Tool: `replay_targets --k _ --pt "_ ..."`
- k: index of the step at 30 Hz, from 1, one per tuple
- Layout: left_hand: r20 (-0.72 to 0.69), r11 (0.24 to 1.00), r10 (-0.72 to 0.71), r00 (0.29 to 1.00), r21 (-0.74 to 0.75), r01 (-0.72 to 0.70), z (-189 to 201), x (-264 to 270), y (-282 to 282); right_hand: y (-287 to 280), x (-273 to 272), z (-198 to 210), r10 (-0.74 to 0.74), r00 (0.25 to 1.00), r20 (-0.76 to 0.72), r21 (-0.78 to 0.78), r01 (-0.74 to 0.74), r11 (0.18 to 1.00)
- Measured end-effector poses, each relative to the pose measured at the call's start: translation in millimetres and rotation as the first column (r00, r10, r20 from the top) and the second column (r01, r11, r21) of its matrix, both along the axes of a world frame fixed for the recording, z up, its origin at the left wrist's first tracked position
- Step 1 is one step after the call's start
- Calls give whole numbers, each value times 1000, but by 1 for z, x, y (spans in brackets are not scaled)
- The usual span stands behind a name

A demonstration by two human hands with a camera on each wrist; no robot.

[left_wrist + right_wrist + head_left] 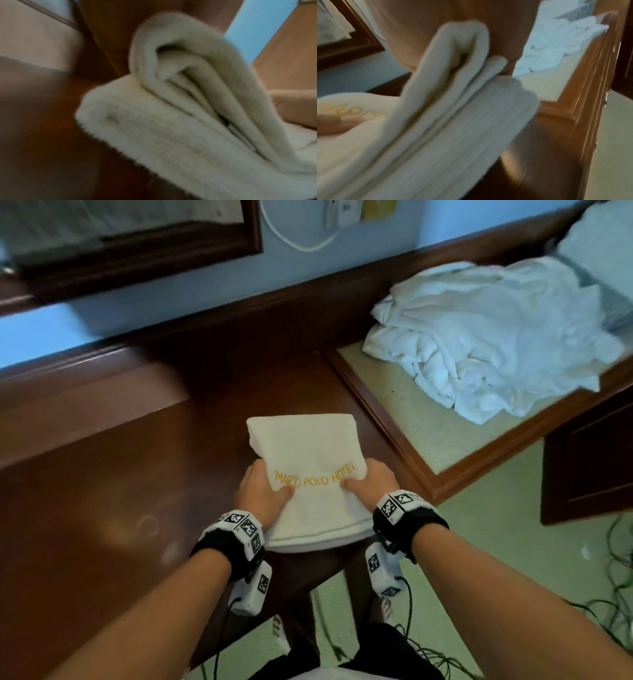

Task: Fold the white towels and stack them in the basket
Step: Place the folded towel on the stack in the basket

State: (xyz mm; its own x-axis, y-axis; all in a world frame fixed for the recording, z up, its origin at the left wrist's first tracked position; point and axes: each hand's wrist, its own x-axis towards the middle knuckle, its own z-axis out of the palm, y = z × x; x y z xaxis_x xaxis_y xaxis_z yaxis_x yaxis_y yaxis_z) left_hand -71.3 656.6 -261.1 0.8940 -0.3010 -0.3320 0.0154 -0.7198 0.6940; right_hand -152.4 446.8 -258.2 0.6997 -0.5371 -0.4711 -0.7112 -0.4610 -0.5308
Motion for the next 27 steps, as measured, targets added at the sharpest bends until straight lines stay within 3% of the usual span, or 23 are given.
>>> replay_targets --k 5,12,20,27 --pt "84 988 -59 995 -140 71 53 -3 -69 -60 -21 48 -66 995 74 21 64 998" --pt "217 935 -212 953 -239 262 110 -40 -220 -191 -90 110 -167 946 277 -31 182 983" --pt "338 861 -323 884 -282 422 141 -96 -412 -350 -177 156 -315 841 440 -4 353 936" --pt "353 792 -440 826 -280 542 154 -125 -549 -458 -232 177 -390 788 476 -50 467 883"
